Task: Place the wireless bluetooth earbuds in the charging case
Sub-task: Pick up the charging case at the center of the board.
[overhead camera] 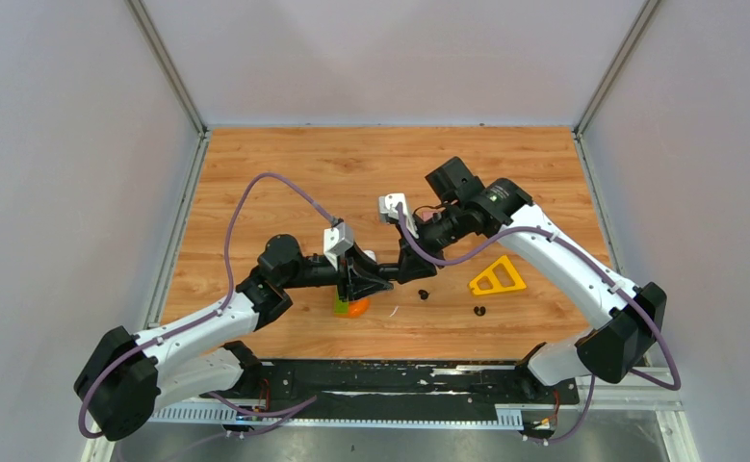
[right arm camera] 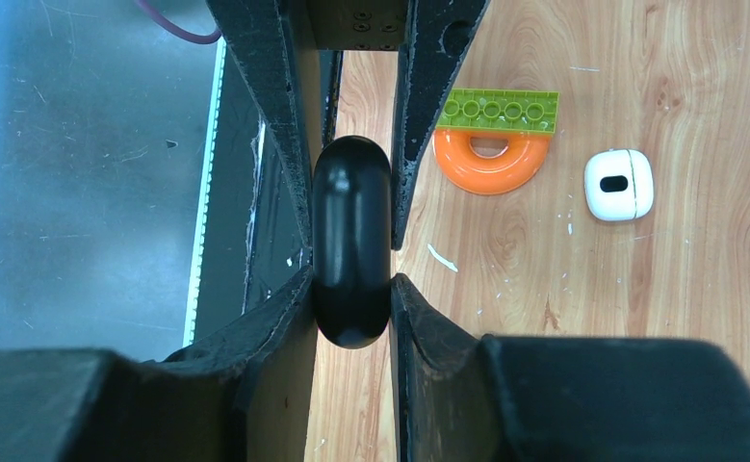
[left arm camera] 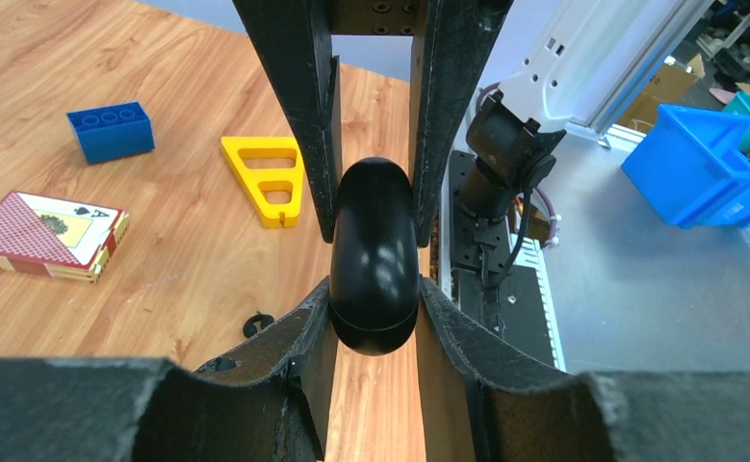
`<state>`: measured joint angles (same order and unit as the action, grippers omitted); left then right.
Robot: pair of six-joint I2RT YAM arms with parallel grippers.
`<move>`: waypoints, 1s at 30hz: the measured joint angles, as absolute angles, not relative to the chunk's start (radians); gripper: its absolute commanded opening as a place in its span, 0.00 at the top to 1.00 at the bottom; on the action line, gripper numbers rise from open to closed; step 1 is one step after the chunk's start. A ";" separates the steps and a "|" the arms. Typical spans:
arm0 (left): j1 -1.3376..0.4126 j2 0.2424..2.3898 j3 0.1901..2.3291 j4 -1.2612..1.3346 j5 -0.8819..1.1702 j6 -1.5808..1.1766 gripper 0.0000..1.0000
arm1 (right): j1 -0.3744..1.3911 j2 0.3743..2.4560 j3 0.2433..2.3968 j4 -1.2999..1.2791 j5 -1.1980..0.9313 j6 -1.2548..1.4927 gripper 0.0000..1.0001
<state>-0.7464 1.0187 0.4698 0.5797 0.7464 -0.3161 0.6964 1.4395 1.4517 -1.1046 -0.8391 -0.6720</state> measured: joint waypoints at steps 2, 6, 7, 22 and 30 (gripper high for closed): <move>-0.746 1.019 0.470 0.580 0.746 -0.316 0.58 | 0.699 1.439 1.447 -1.099 -0.839 -0.671 0.78; -0.746 1.019 0.470 0.581 0.746 -0.320 0.58 | 0.704 1.439 1.433 -1.097 -0.834 -0.671 0.77; -0.747 1.019 0.470 0.582 0.746 -0.323 0.58 | 0.705 1.439 1.432 -1.097 -0.833 -0.671 0.77; -0.747 1.024 0.470 0.585 0.738 -0.333 0.67 | 0.705 1.439 1.431 -1.095 -0.823 -0.670 0.77; -0.747 1.025 0.470 0.583 0.737 -0.331 0.58 | 0.705 1.438 1.431 -1.094 -0.820 -0.664 0.77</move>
<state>-0.7467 1.0248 0.4698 0.5835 0.7372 -0.3313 0.7048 1.4380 1.4311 -1.0939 -0.8204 -0.6643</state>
